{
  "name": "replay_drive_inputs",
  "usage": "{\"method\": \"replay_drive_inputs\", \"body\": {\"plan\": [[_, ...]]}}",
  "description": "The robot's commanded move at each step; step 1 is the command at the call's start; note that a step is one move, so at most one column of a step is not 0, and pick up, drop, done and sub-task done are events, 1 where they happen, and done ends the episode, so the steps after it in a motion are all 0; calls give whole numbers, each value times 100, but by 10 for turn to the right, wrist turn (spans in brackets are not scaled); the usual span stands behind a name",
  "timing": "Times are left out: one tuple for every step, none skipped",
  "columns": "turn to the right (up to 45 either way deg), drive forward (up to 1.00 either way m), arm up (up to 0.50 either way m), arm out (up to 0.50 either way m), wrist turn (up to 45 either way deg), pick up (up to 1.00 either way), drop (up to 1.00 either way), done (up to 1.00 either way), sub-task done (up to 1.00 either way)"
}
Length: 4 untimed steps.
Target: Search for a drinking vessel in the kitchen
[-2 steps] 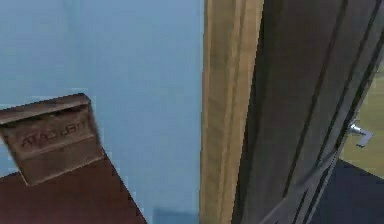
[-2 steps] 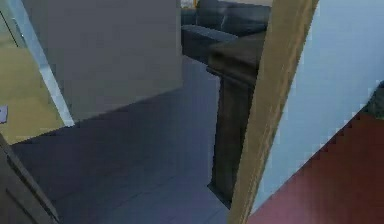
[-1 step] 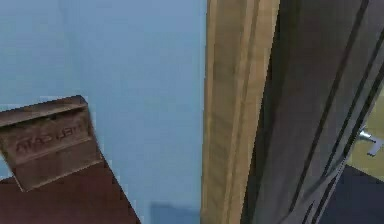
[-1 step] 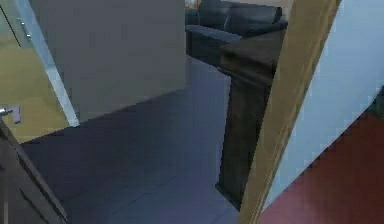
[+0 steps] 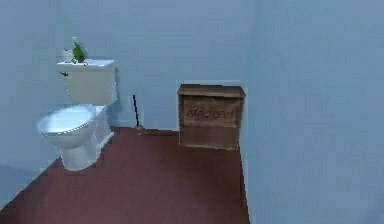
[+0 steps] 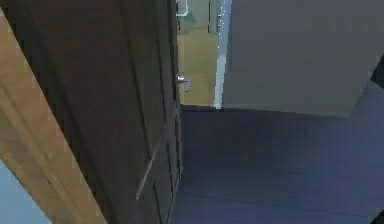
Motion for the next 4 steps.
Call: {"method": "replay_drive_inputs", "body": {"plan": [[-450,0,0,0,0,0,0,0,0],[-450,0,0,0,0,0,0,0,0],[-360,0,0,0,0,0,0,0,0],[0,5,0,0,0,0,0,0,0]]}}
